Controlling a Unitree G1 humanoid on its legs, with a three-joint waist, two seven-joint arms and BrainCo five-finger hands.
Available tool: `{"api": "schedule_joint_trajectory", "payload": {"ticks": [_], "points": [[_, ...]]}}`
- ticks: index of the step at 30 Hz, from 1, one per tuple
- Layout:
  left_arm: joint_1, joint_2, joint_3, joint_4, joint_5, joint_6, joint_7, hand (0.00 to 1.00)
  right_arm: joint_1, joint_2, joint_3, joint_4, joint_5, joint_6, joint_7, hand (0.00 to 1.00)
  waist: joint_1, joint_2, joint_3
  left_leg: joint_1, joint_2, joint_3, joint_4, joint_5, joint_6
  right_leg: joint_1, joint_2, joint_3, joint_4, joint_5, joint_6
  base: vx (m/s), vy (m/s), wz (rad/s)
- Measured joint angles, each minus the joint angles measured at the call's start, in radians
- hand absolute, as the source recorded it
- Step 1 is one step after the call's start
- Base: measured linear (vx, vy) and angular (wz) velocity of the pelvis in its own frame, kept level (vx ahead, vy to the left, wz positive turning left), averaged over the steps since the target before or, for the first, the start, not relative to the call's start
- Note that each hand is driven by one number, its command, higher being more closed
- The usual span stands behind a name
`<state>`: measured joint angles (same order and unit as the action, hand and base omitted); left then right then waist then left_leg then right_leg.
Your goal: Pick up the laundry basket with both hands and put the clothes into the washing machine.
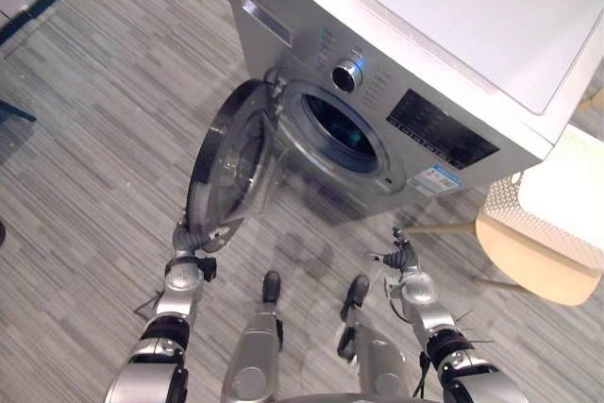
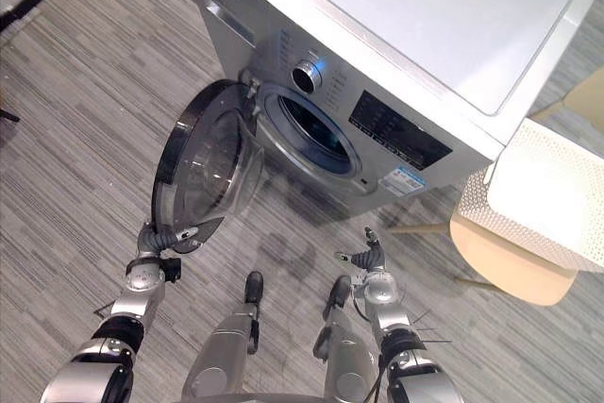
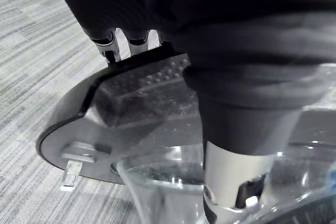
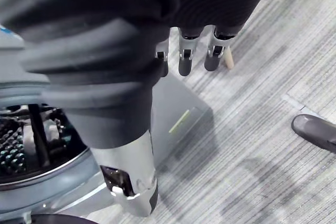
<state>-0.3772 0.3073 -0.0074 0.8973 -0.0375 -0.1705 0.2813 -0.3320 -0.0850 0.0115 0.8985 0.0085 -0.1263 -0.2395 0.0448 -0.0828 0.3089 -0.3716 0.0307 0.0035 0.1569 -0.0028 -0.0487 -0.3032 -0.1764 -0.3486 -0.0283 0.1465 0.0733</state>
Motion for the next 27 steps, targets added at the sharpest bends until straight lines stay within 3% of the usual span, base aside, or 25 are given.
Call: {"api": "schedule_joint_trajectory", "payload": {"ticks": [7, 9, 10, 11, 13, 15, 17, 18, 20, 22, 27], "points": [[-0.068, -0.035, -0.199, 0.013, 0.000, 0.002, 0.005, 0.00, -0.087, 0.001, -0.005, 0.027, 0.065, 0.000, -0.029, 0.00, 0.020, 0.013, 0.033, -0.032, 0.004, 0.028, 0.018, 0.000, -0.002, -0.072, -0.014, 0.046, 0.076, -0.014, 0.002, -0.08, 0.014, -0.10], [-0.094, -0.072, -0.274, 0.012, 0.000, 0.014, 0.009, 0.00, -0.107, 0.002, -0.005, 0.028, 0.079, 0.000, -0.045, 0.00, 0.020, 0.014, 0.034, -0.038, 0.003, 0.038, 0.024, 0.001, -0.002, -0.087, -0.022, 0.060, 0.093, -0.017, 0.006, -0.12, 0.008, -0.04], [-0.129, -0.113, -0.312, 0.012, -0.004, 0.045, 0.023, 0.00, -0.122, 0.005, -0.006, 0.028, 0.096, -0.001, -0.050, 0.00, 0.018, 0.014, 0.039, -0.041, 0.003, 0.054, 0.039, -0.001, 0.000, -0.091, -0.024, 0.080, 0.098, -0.024, 0.016, -0.13, 0.026, -0.08], [-0.161, -0.168, -0.356, 0.012, -0.034, 0.085, 0.052, 0.00, -0.143, 0.017, -0.008, 0.028, 0.110, -0.001, -0.055, 0.00, 0.005, 0.013, 0.041, -0.055, 0.001, 0.065, 0.064, -0.006, 0.005, -0.099, -0.024, 0.108, 0.096, -0.022, 0.023, -0.14, 0.037, -0.12], [-0.220, -0.264, -0.366, 0.012, -0.089, 0.110, 0.113, 0.00, -0.164, 0.043, -0.009, 0.008, 0.120, -0.003, -0.068, 0.00, -0.028, 0.009, 0.054, -0.076, -0.001, 0.096, 0.103, -0.018, 0.021, -0.120, -0.020, 0.158, 0.081, -0.015, 0.036, -0.16, 0.059, -0.34], [-0.319, -0.316, -0.424, -0.001, -0.110, 0.114, 0.113, 0.00, -0.153, 0.063, -0.008, -0.054, 0.121, -0.004, -0.069, 0.00, -0.044, 0.011, 0.066, -0.085, 0.011, 0.146, 0.087, -0.021, 0.028, -0.122, -0.010, 0.198, 0.018, -0.044, 0.070, -0.17, 0.068, -0.71], [-0.455, -0.351, -0.469, -0.095, -0.109, 0.081, 0.082, 0.00, -0.126, 0.078, -0.003, -0.119, 0.121, -0.004, -0.070, 0.00, -0.071, 0.013, 0.092, -0.088, 0.037, 0.202, 0.074, -0.021, 0.028, -0.156, 0.012, 0.236, 0.126, -0.046, 0.052, -0.09, 0.035, -0.64], [-0.550, -0.377, -0.472, -0.161, -0.107, 0.046, 0.066, 0.00, -0.074, 0.089, -0.002, -0.169, 0.119, -0.004, -0.069, 0.00, -0.092, -0.002, 0.101, -0.091, 0.039, 0.226, 0.098, -0.021, 0.027, -0.137, 0.021, 0.246, 0.135, -0.053, 0.019, -0.02, 0.012, -0.53], [-0.641, -0.392, -0.467, -0.220, -0.105, 0.006, 0.068, 0.00, 0.000, 0.100, -0.002, -0.226, 0.115, -0.005, -0.069, 0.00, -0.096, -0.004, 0.101, -0.094, 0.058, 0.265, 0.125, -0.037, 0.033, -0.138, 0.025, 0.257, 0.107, -0.034, 0.006, 0.04, -0.004, -0.81], [-0.630, -0.384, -0.470, -0.266, -0.080, -0.024, 0.060, 0.00, 0.089, 0.100, -0.003, -0.250, 0.106, -0.003, -0.069, 0.00, -0.105, 0.001, 0.098, -0.078, 0.090, 0.299, 0.166, -0.069, 0.040, -0.126, 0.044, 0.272, 0.105, -0.018, 0.011, 0.08, -0.040, -0.63], [-0.382, -0.360, -0.472, -0.273, -0.067, -0.021, 0.024, 0.00, 0.145, 0.092, -0.006, -0.265, 0.104, -0.003, -0.065, 0.00, -0.103, 0.014, 0.089, 0.011, 0.108, 0.254, 0.130, -0.070, 0.015, -0.031, 0.068, 0.215, 0.108, -0.063, -0.001, 0.12, -0.078, 0.19]]}}
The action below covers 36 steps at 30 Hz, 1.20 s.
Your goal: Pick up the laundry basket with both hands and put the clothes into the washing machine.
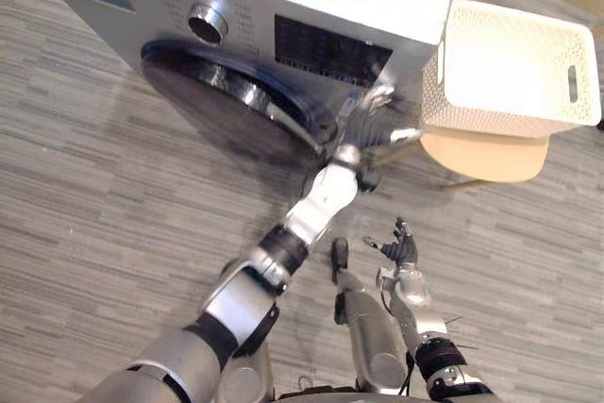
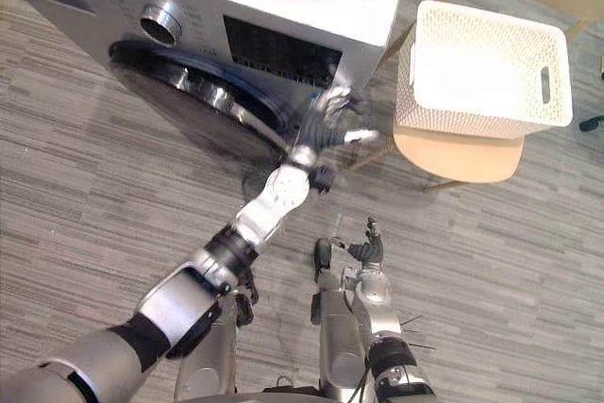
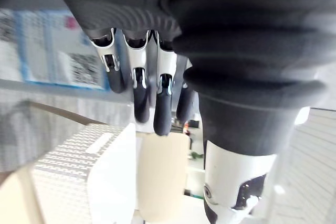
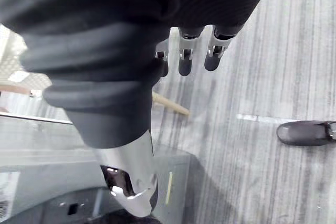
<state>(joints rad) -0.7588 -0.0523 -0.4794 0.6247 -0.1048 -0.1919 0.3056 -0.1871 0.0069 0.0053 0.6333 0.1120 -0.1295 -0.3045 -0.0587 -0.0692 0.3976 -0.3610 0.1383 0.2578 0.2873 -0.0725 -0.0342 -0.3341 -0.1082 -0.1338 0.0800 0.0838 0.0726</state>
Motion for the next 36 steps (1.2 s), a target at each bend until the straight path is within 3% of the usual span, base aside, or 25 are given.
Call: {"api": "schedule_joint_trajectory", "payload": {"ticks": [3, 5, 8, 11, 13, 17, 21, 22, 25, 27, 30, 32, 36], "points": [[0.270, 0.071, -0.008, -0.145, -0.009, 0.009, -0.028, 0.00, 0.031, -0.025, 0.001, 0.009, -0.001, 0.000, 0.007, 0.00, 0.030, 0.032, -0.065, 0.055, -0.019, -0.059, -0.103, 0.049, -0.023, 0.048, -0.003, -0.068, 0.003, -0.038, -0.006, 0.16, -0.066, 0.69], [0.485, 0.119, 0.025, -0.239, -0.021, 0.009, -0.067, 0.00, 0.070, -0.038, 0.005, 0.021, -0.004, 0.001, 0.024, 0.00, 0.060, 0.068, -0.120, 0.109, -0.030, -0.118, -0.171, 0.076, -0.038, 0.106, -0.004, -0.129, 0.001, -0.067, -0.008, 0.19, -0.055, 0.78], [0.681, 0.161, 0.074, -0.358, -0.040, 0.007, -0.105, 0.00, 0.112, -0.057, 0.015, 0.019, -0.018, 0.001, 0.038, 0.00, 0.075, 0.095, -0.160, 0.158, -0.043, -0.181, -0.209, 0.091, -0.044, 0.180, -0.010, -0.201, 0.000, -0.101, -0.009, 0.16, -0.014, 0.81], [0.857, 0.200, 0.129, -0.480, -0.083, -0.015, -0.171, 0.00, 0.146, -0.064, 0.045, 0.017, -0.049, -0.002, 0.070, 0.00, 0.082, 0.103, -0.210, 0.180, -0.053, -0.238, -0.253, 0.118, -0.049, 0.229, -0.017, -0.268, -0.014, -0.115, -0.004, 0.06, 0.005, 0.68], [0.908, 0.205, 0.168, -0.515, -0.107, -0.034, -0.212, 0.00, 0.195, -0.070, 0.053, -0.011, -0.084, -0.020, 0.094, 0.00, 0.106, 0.103, -0.221, 0.195, -0.061, -0.260, -0.278, 0.137, -0.046, 0.255, -0.017, -0.287, -0.034, -0.115, -0.003, -0.02, 0.015, 0.40], [0.957, 0.205, 0.216, -0.513, -0.128, -0.053, -0.228, 0.00, 0.244, -0.097, 0.051, 0.056, -0.078, -0.029, 0.157, 0.00, 0.103, 0.103, -0.247, 0.205, -0.072, -0.289, -0.294, 0.149, -0.044, 0.279, -0.020, -0.313, -0.042, -0.117, 0.001, -0.06, 0.024, 0.25], [0.922, 0.199, 0.249, -0.355, -0.123, -0.057, -0.238, 0.00, 0.242, -0.116, 0.053, 0.081, -0.063, -0.021, 0.176, 0.00, 0.101, 0.104, -0.260, 0.217, -0.072, -0.299, -0.330, 0.173, -0.045, 0.280, -0.016, -0.318, -0.051, -0.111, 0.003, -0.06, 0.007, 0.04], [0.884, 0.200, 0.258, -0.224, -0.113, -0.037, -0.229, 0.00, 0.242, -0.114, 0.054, 0.067, -0.063, -0.018, 0.177, 0.00, 0.099, 0.101, -0.269, 0.217, -0.072, -0.300, -0.344, 0.180, -0.051, 0.279, -0.014, -0.318, -0.064, -0.109, 0.004, -0.04, 0.007, -0.01], [0.864, 0.202, 0.259, -0.141, -0.040, -0.013, -0.211, 0.00, 0.235, -0.115, 0.055, -0.026, -0.076, -0.022, 0.189, 0.00, 0.096, 0.100, -0.270, 0.217, -0.069, -0.297, -0.358, 0.186, -0.050, 0.273, -0.010, -0.313, -0.072, -0.104, 0.005, -0.02, -0.003, -0.07], [0.810, 0.193, 0.259, -0.042, 0.010, 0.002, -0.187, 0.00, 0.191, -0.101, 0.092, -0.113, -0.085, -0.056, 0.132, 0.00, 0.090, 0.096, -0.270, 0.212, -0.062, -0.274, -0.362, 0.186, -0.051, 0.250, 0.003, -0.286, -0.087, -0.093, -0.003, -0.01, -0.022, -0.31], [0.691, 0.180, 0.245, 0.045, 0.029, 0.016, -0.141, 0.00, 0.099, -0.074, 0.125, -0.112, -0.108, -0.070, 0.089, 0.00, 0.080, 0.092, -0.265, 0.174, -0.051, -0.248, -0.364, 0.197, -0.051, 0.200, 0.012, -0.253, -0.084, -0.070, -0.014, 0.03, -0.028, -0.37], [0.584, 0.172, 0.236, 0.090, 0.029, 0.022, -0.120, 0.00, 0.036, -0.049, 0.138, -0.074, -0.119, -0.070, 0.081, 0.00, 0.072, 0.084, -0.247, 0.141, -0.047, -0.227, -0.360, 0.211, -0.052, 0.153, 0.016, -0.236, -0.075, -0.064, -0.018, 0.02, -0.002, -0.30], [0.294, 0.159, 0.187, 0.184, 0.030, 0.029, -0.071, 0.00, -0.138, -0.048, 0.155, 0.097, -0.111, -0.057, 0.034, 0.00, 0.066, 0.068, -0.152, 0.092, -0.037, -0.173, -0.356, 0.217, -0.047, 0.049, 0.016, -0.174, -0.022, -0.057, -0.028, -0.01, -0.008, -0.44]]}}
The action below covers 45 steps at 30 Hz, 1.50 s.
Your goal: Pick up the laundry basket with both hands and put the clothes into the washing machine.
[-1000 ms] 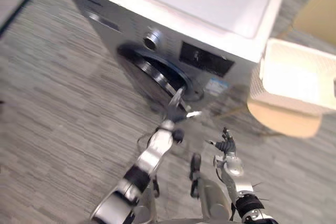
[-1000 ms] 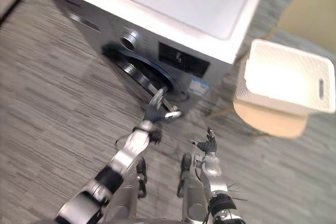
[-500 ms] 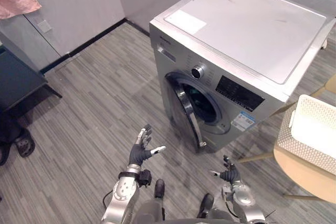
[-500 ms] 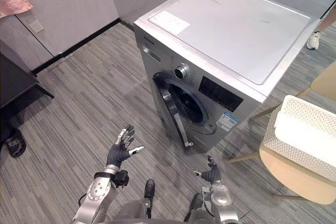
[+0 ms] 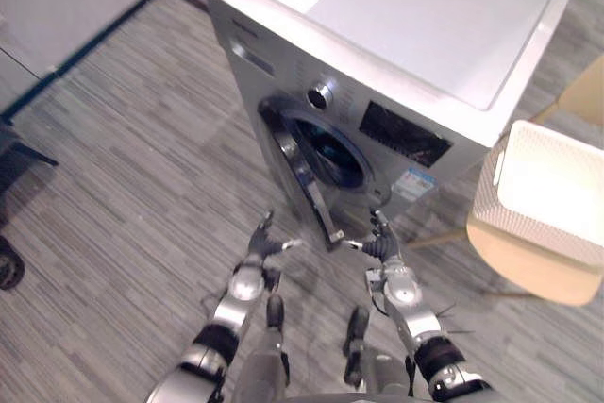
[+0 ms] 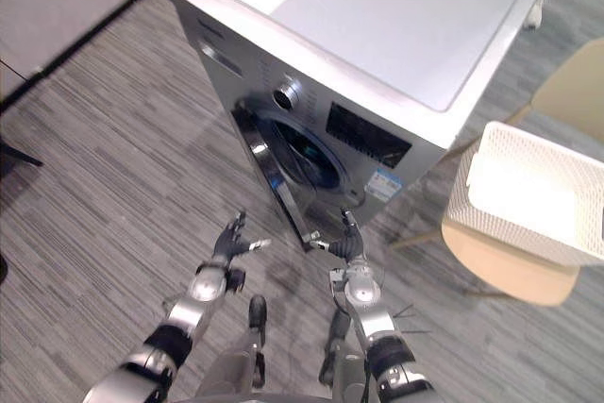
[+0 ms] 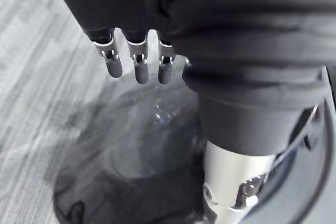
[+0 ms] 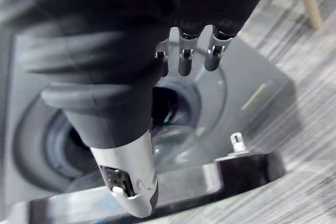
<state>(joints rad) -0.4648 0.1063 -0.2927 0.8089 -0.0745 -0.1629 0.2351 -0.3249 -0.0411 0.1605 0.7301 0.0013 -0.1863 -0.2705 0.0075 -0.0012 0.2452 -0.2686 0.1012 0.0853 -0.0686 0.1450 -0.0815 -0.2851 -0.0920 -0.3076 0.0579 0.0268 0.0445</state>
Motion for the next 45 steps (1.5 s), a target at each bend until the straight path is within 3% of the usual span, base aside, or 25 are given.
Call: {"api": "schedule_joint_trajectory", "payload": {"ticks": [5, 8, 10, 13, 16, 20, 24, 27, 29, 31, 34, 37, 38, 39, 40, 42, 43, 45], "points": [[-0.244, 0.032, 0.011, 0.157, -0.005, 0.010, 0.043, 0.00, -0.274, -0.012, -0.074, 0.137, 0.050, 0.007, -0.041, 0.00, -0.016, -0.007, 0.095, -0.069, 0.003, 0.061, -0.001, 0.020, -0.001, -0.119, 0.001, 0.067, 0.029, 0.028, -0.015, -0.06, 0.012, -0.38], [-0.498, 0.066, -0.001, 0.273, -0.007, 0.047, 0.058, 0.00, -0.462, -0.028, -0.137, 0.190, 0.127, 0.004, -0.062, 0.00, -0.023, -0.017, 0.159, -0.119, 0.002, 0.120, -0.003, 0.034, 0.008, -0.203, 0.001, 0.124, 0.028, 0.066, -0.016, -0.08, 0.017, -0.46], [-0.588, 0.085, -0.022, 0.290, -0.013, 0.076, 0.055, 0.00, -0.494, -0.024, -0.151, 0.187, 0.167, 0.002, -0.068, 0.00, -0.024, -0.017, 0.159, -0.154, 0.003, 0.152, -0.002, 0.035, 0.009, -0.254, 0.001, 0.156, 0.025, 0.084, -0.015, -0.06, 0.006, -0.45], [-0.709, 0.102, -0.013, 0.292, -0.080, 0.155, 0.075, 0.00, -0.460, -0.012, -0.149, 0.131, 0.221, -0.002, -0.096, 0.00, -0.027, -0.018, 0.159, -0.195, 0.005, 0.178, 0.000, 0.034, 0.009, -0.295, 0.003, 0.180, -0.007, 0.113, -0.012, -0.02, 0.004, -0.25], [-0.724, 0.123, -0.010, 0.286, -0.120, 0.160, 0.084, 0.00, -0.313, 0.018, -0.075, -0.011, 0.234, -0.004, -0.099, 0.00, -0.028, -0.021, 0.160, -0.225, 0.012, 0.187, 0.017, 0.031, 0.011, -0.299, 0.007, 0.178, -0.042, 0.134, -0.011, 0.01, 0.003, 0.00], [-0.718, 0.124, -0.012, 0.268, -0.119, 0.160, 0.098, 0.00, -0.214, 0.055, -0.022, -0.128, 0.222, -0.008, -0.097, 0.00, -0.033, -0.042, 0.172, -0.224, 0.014, 0.182, 0.040, 0.025, 0.018, -0.284, 0.005, 0.173, -0.041, 0.137, -0.015, 0.00, -0.002, 0.03], [-0.582, 0.113, -0.029, 0.086, -0.090, 0.143, 0.096, 0.00, -0.199, 0.061, -0.024, -0.167, 0.219, -0.010, -0.097, 0.00, -0.043, -0.046, 0.172, -0.196, 0.015, 0.155, 0.057, 0.020, 0.022, -0.230, 0.002, 0.141, -0.042, 0.135, -0.016, 0.00, -0.011, 0.18], [-0.453, 0.069, -0.032, -0.056, -0.067, 0.076, 0.096, 0.00, -0.217, 0.047, -0.030, -0.167, 0.219, -0.010, -0.098, 0.00, -0.041, -0.049, 0.170, -0.141, 0.017, 0.129, 0.057, 0.014, 0.015, -0.164, 0.002, 0.112, -0.031, 0.113, -0.019, 0.00, -0.023, 0.24], [-0.348, 0.023, -0.053, -0.159, -0.058, 0.024, 0.096, 0.00, -0.207, 0.042, -0.034, -0.184, 0.218, -0.009, -0.096, 0.00, -0.028, -0.051, 0.166, -0.097, 0.021, 0.104, 0.052, 0.004, 0.009, -0.131, -0.001, 0.083, 0.023, 0.070, -0.024, 0.00, -0.028, 0.33], [-0.146, -0.038, -0.078, -0.245, -0.040, -0.010, 0.093, 0.00, -0.112, 0.042, -0.035, -0.218, 0.183, -0.009, -0.093, 0.00, -0.018, -0.048, 0.108, -0.057, 0.019, 0.065, 0.037, 0.002, 0.005, -0.107, -0.014, 0.048, 0.094, 0.000, -0.021, 0.05, -0.030, 0.49], [0.102, -0.070, -0.074, -0.259, -0.040, -0.017, 0.076, 0.00, 0.016, 0.041, -0.037, -0.212, 0.138, -0.004, -0.076, 0.00, -0.005, -0.043, 0.042, -0.006, 0.008, 0.009, 0.013, 0.007, -0.004, -0.051, -0.024, -0.007, 0.131, -0.057, -0.017, 0.17, -0.025, 0.61], [0.318, -0.061, -0.007, -0.268, -0.041, -0.017, 0.045, 0.00, 0.085, 0.016, -0.052, -0.168, 0.065, 0.005, -0.075, 0.00, 0.013, -0.017, 0.019, 0.007, -0.014, -0.062, 0.041, -0.003, -0.023, 0.012, -0.060, -0.088, 0.174, -0.116, -0.002, 0.15, -0.001, 0.85], [0.370, -0.053, 0.026, -0.267, -0.042, -0.016, 0.036, 0.00, 0.096, 0.012, -0.069, -0.154, 0.044, 0.013, -0.073, 0.00, 0.014, -0.009, 0.015, 0.002, -0.022, -0.053, 0.058, -0.012, -0.012, 0.032, -0.078, -0.125, 0.192, -0.136, 0.004, 0.11, 0.047, 1.20], [0.432, -0.042, 0.081, -0.267, -0.042, -0.015, 0.023, 0.00, 0.108, -0.006, -0.082, -0.142, 0.021, 0.023, -0.075, 0.00, 0.021, -0.003, 0.011, -0.003, -0.008, 0.029, 0.081, -0.048, 0.022, 0.065, -0.095, -0.165, 0.203, -0.159, 0.014, 0.06, 0.042, 1.04], [0.458, -0.042, 0.109, -0.266, -0.042, -0.015, 0.019, 0.00, 0.115, -0.013, -0.089, -0.139, 0.012, 0.026, -0.076, 0.00, 0.022, 0.003, 0.008, 0.000, 0.007, 0.091, 0.094, -0.055, 0.028, 0.085, -0.101, -0.186, 0.203, -0.165, 0.021, 0.10, 0.046, 1.14], [0.521, -0.041, 0.192, -0.236, -0.041, -0.016, 0.005, 0.00, 0.125, -0.055, -0.117, -0.125, -0.015, 0.040, -0.076, 0.00, 0.055, 0.023, -0.020, 0.001, 0.025, 0.224, 0.144, -0.054, 0.047, 0.120, -0.134, -0.236, 0.210, -0.184, 0.049, 0.16, 0.078, 0.83], [0.537, -0.039, 0.220, -0.206, -0.041, -0.016, 0.004, 0.00, 0.125, -0.063, -0.119, -0.125, -0.019, 0.041, -0.076, 0.00, 0.069, 0.027, -0.023, 0.001, 0.017, 0.215, 0.152, -0.058, 0.053, 0.131, -0.143, -0.241, 0.204, -0.184, 0.053, 0.14, 0.086, 0.38], [0.556, -0.022, 0.265, -0.135, -0.035, -0.010, 0.005, 0.00, 0.126, -0.059, -0.128, -0.124, -0.045, 0.041, -0.072, 0.00, 0.062, 0.026, -0.027, 0.009, -0.007, 0.194, 0.160, -0.074, 0.067, 0.170, -0.161, -0.270, 0.184, -0.182, 0.069, 0.20, 0.100, 0.45]]}}
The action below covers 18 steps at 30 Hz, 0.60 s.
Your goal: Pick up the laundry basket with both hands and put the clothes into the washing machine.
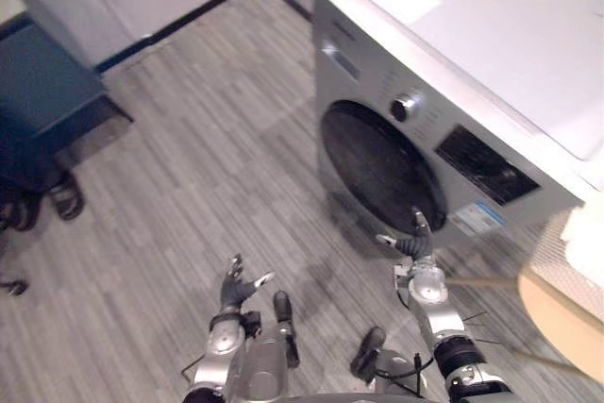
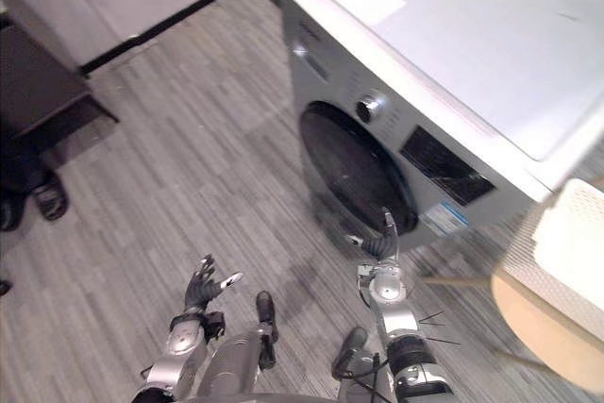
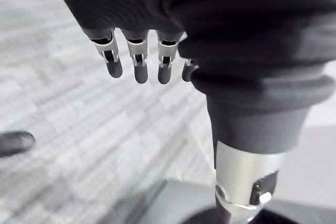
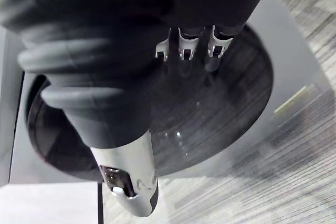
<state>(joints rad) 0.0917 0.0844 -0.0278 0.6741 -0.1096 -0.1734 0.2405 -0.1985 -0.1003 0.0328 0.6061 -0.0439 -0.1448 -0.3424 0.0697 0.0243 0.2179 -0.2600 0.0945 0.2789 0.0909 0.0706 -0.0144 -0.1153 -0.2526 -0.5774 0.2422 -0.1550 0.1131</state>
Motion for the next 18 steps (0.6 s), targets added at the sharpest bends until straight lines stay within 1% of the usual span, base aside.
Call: {"api": "schedule_joint_trajectory", "payload": {"ticks": [1, 2, 3, 4, 5, 6, 7, 8, 9, 10, 11, 12, 13, 14, 15, 16, 17, 18], "points": [[0.002, 0.010, 0.031, 0.049, 0.013, 0.013, 0.000, 0.00, 0.024, 0.014, -0.024, 0.033, -0.010, -0.006, 0.013, 0.00, 0.002, -0.003, -0.001, 0.003, -0.012, -0.012, 0.033, -0.032, 0.009, 0.033, -0.013, -0.019, -0.011, -0.002, 0.010, 0.26, 0.123, 0.50], [0.006, 0.008, 0.043, 0.068, 0.018, 0.016, 0.000, 0.00, 0.046, 0.018, -0.035, 0.049, -0.018, -0.011, 0.019, 0.00, 0.002, -0.006, -0.002, 0.004, -0.020, -0.018, 0.064, -0.059, 0.012, 0.053, -0.023, -0.027, -0.008, -0.007, 0.019, 0.23, 0.113, 0.42], [0.020, 0.000, 0.059, 0.092, 0.039, 0.025, -0.002, 0.00, 0.112, 0.020, -0.063, 0.076, -0.048, 0.008, 0.050, 0.00, 0.000, -0.012, -0.006, 0.021, -0.033, -0.028, 0.120, -0.120, 0.020, 0.083, -0.058, -0.027, 0.046, -0.019, 0.037, 0.26, 0.140, 0.34], [0.050, -0.001, 0.060, 0.112, 0.054, 0.034, -0.011, 0.00, 0.204, 0.013, -0.083, 0.088, -0.055, 0.021, 0.073, 0.00, -0.007, -0.013, -0.012, 0.055, -0.046, -0.048, 0.139, -0.167, 0.029, 0.076, -0.107, -0.002, 0.184, -0.026, 0.026, 0.22, 0.127, 0.33], [0.061, 0.001, 0.060, 0.121, 0.063, 0.036, -0.017, 0.00, 0.248, 0.013, -0.097, 0.085, -0.057, 0.027, 0.082, 0.00, -0.013, -0.018, -0.014, 0.066, -0.060, -0.062, 0.140, -0.182, 0.033, 0.051, -0.136, 0.034, 0.286, -0.013, -0.005, 0.20, 0.161, 0.57], [0.081, 0.018, 0.061, 0.124, 0.075, 0.038, -0.020, 0.00, 0.323, 0.009, -0.105, 0.088, -0.025, 0.042, 0.131, 0.00, -0.056, -0.028, -0.019, 0.092, -0.072, -0.101, 0.140, -0.197, 0.043, -0.051, -0.158, 0.173, 0.502, 0.074, -0.106, 0.27, 0.100, 0.78], [0.075, 0.041, 0.061, 0.139, 0.082, 0.038, -0.023, 0.00, 0.349, 0.010, -0.108, 0.100, 0.005, 0.045, 0.152, 0.00, -0.096, -0.023, -0.018, 0.101, -0.057, -0.149, 0.136, -0.203, 0.043, -0.143, -0.093, 0.306, 0.584, 0.001, -0.058, 0.32, 0.059, 0.86], [0.063, 0.057, 0.065, 0.151, 0.082, 0.040, -0.024, 0.00, 0.351, 0.010, -0.103, 0.094, 0.018, 0.044, 0.167, 0.00, -0.117, -0.026, -0.017, 0.102, -0.042, -0.173, 0.125, -0.200, 0.049, -0.194, -0.029, 0.345, 0.559, -0.053, -0.055, 0.29, -0.026, 0.54], [0.048, 0.065, 0.067, 0.163, 0.082, 0.040, -0.023, 0.00, 0.351, 0.010, -0.102, 0.086, 0.013, 0.043, 0.167, 0.00, -0.119, -0.027, -0.015, 0.106, -0.037, -0.187, 0.118, -0.199, 0.048, -0.222, 0.009, 0.360, 0.527, -0.070, -0.051, 0.24, -0.049, 0.48], [0.005, 0.068, 0.071, 0.186, 0.082, 0.040, -0.022, 0.00, 0.350, 0.008, -0.097, 0.065, -0.016, 0.040, 0.152, 0.00, -0.114, -0.030, -0.012, 0.129, -0.031, -0.217, 0.103, -0.201, 0.045, -0.262, 0.087, 0.400, 0.388, -0.075, -0.043, 0.20, -0.065, 0.51], [-0.010, 0.062, 0.071, 0.189, 0.082, 0.040, -0.023, 0.00, 0.350, 0.007, -0.093, 0.052, -0.028, 0.040, 0.146, 0.00, -0.116, -0.030, -0.012, 0.141, -0.031, -0.235, 0.095, -0.203, 0.042, -0.269, 0.117, 0.416, 0.319, -0.071, -0.039, 0.27, -0.123, 0.76], [-0.030, 0.055, 0.072, 0.194, 0.082, 0.037, -0.022, 0.00, 0.351, 0.008, -0.091, 0.030, -0.045, 0.039, 0.145, 0.00, -0.121, -0.029, -0.011, 0.160, -0.032, -0.259, 0.090, -0.206, 0.033, -0.273, 0.148, 0.434, 0.220, -0.054, -0.031, 0.29, -0.154, 1.03], [-0.042, 0.044, 0.074, 0.201, 0.083, 0.032, -0.023, 0.00, 0.351, 0.009, -0.088, 0.016, -0.052, 0.039, 0.146, 0.00, -0.130, -0.037, -0.012, 0.191, -0.046, -0.298, 0.090, -0.216, 0.012, -0.266, 0.165, 0.469, 0.093, 0.002, -0.027, 0.37, -0.222, 1.41], [-0.042, 0.032, 0.074, 0.204, 0.083, 0.030, -0.023, 0.00, 0.351, 0.010, -0.088, 0.010, -0.068, 0.038, 0.146, 0.00, -0.140, -0.054, -0.008, 0.211, -0.067, -0.343, 0.104, -0.242, -0.005, -0.260, 0.156, 0.503, 0.025, 0.077, -0.040, 0.31, -0.221, 1.40], [-0.041, 0.025, 0.074, 0.212, 0.083, 0.031, -0.023, 0.00, 0.352, 0.010, -0.088, 0.011, -0.075, 0.039, 0.146, 0.00, -0.145, -0.056, -0.010, 0.215, -0.073, -0.370, 0.122, -0.263, -0.015, -0.252, 0.150, 0.505, 0.047, 0.127, -0.049, 0.34, -0.293, 1.32], [-0.039, 0.007, 0.076, 0.221, 0.083, 0.032, -0.023, 0.00, 0.349, 0.005, -0.089, 0.011, -0.076, 0.039, 0.151, 0.00, -0.139, -0.049, -0.014, 0.224, -0.059, -0.409, 0.146, -0.297, -0.031, -0.246, 0.155, 0.478, 0.106, 0.143, -0.094, 0.35, -0.312, 0.93], [-0.030, -0.009, 0.081, 0.217, 0.083, 0.031, -0.023, 0.00, 0.340, 0.007, -0.086, 0.011, -0.076, 0.039, 0.152, 0.00, -0.124, -0.024, -0.018, 0.220, -0.036, -0.409, 0.179, -0.308, -0.046, -0.248, 0.167, 0.450, 0.130, 0.104, -0.110, 0.39, -0.290, 0.84], [-0.028, -0.021, 0.096, 0.218, 0.083, 0.032, -0.023, 0.00, 0.324, 0.005, -0.084, 0.010, -0.071, 0.039, 0.154, 0.00, -0.112, -0.012, -0.008, 0.179, -0.022, -0.380, 0.269, -0.306, -0.047, -0.234, 0.168, 0.423, 0.136, 0.079, -0.117, 0.44, -0.321, 0.73]]}}
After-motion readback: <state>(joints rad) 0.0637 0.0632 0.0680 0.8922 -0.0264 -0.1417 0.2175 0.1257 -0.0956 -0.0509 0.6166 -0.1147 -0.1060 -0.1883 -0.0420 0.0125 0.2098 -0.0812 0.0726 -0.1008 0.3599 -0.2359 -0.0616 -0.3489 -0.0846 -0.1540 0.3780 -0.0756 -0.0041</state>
